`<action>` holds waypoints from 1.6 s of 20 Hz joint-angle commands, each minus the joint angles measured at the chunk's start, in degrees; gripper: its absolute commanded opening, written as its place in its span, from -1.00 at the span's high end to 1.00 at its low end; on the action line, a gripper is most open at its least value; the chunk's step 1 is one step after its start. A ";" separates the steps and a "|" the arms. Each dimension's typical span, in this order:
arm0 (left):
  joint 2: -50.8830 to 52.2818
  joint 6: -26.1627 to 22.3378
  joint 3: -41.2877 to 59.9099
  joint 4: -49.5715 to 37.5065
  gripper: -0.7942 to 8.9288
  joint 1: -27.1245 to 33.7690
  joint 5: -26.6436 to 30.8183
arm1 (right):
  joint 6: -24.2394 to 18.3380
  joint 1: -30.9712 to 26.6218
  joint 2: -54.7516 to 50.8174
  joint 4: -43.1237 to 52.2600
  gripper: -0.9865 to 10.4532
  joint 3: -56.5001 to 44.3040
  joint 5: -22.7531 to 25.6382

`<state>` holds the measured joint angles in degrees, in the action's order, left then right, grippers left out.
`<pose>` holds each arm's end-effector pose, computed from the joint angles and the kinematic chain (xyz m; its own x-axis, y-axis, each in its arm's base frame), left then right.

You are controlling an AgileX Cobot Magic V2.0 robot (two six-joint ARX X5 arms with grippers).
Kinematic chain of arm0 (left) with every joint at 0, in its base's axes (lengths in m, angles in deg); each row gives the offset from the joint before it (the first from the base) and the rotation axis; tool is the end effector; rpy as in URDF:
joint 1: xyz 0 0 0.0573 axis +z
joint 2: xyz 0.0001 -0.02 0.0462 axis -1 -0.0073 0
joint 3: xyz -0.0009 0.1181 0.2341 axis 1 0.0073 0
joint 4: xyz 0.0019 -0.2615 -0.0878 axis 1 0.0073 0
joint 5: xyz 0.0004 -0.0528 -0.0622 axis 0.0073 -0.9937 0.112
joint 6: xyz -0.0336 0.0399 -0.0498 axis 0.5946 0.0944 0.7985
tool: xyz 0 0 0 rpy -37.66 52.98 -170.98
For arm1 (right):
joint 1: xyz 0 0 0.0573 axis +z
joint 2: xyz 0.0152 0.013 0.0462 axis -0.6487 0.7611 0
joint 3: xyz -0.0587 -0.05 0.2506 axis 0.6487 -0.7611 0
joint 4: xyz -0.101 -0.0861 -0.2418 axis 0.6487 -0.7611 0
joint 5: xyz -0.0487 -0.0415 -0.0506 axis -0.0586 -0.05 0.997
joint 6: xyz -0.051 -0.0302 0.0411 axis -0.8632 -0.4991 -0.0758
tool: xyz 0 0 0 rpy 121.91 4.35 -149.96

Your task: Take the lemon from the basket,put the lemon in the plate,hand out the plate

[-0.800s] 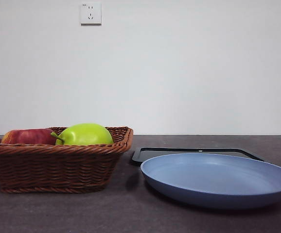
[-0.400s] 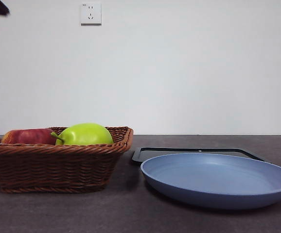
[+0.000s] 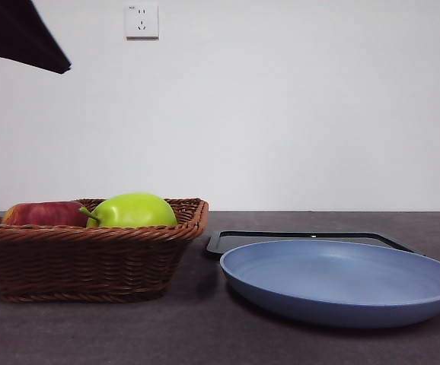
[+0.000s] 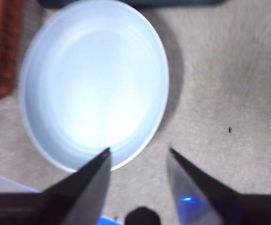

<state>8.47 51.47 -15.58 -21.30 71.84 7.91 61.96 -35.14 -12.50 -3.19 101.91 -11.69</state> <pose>0.2158 -0.0972 0.2718 0.5109 -0.6664 -0.5430 0.5159 0.7430 -0.4265 0.2144 0.0411 0.2028 0.3646 0.4110 -0.8355 -0.1736 0.9116 0.3727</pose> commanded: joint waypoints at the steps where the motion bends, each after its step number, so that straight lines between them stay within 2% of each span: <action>1: -0.46 -0.59 -0.79 -2.01 0.25 -1.31 0.15 | -0.63 0.15 4.42 3.08 0.40 0.61 0.13; 2: -0.46 -0.31 -0.79 -2.43 0.15 -1.60 0.26 | -0.63 0.15 6.54 4.76 0.40 0.61 0.11; 4: -0.46 1.07 -0.79 -2.84 0.07 -2.01 0.68 | 0.02 0.15 11.10 8.39 0.40 0.61 0.02; 12: -0.48 1.05 -0.79 -2.95 0.05 -2.56 1.64 | 2.38 0.52 24.70 16.00 0.40 0.61 -0.76; 15: -0.48 1.03 -0.79 -3.23 0.05 -2.56 1.68 | 2.40 0.50 26.64 16.72 0.55 0.61 -3.50; 20: -0.48 1.01 -0.79 -3.41 0.06 -2.54 1.66 | 2.36 0.50 26.82 17.40 0.82 0.61 -3.43; 24: -0.48 1.11 -0.79 -3.78 0.06 -2.56 1.64 | 2.49 0.39 26.36 17.22 0.82 0.61 -3.52; 26: -0.50 2.86 -0.79 -3.67 0.05 -2.56 1.66 | 3.06 0.39 25.03 16.83 0.82 0.61 -3.54; 29: -1.07 5.22 -0.79 -3.74 0.02 -2.56 1.68 | 3.23 0.39 20.87 14.43 0.82 0.63 -3.54; 32: -3.67 4.79 -0.87 -2.73 -0.03 -2.56 2.23 | 3.21 0.39 15.78 11.02 0.82 0.61 -3.52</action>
<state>5.39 56.06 -15.58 -23.99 69.61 10.16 64.82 -34.81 2.58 7.24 101.91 -14.95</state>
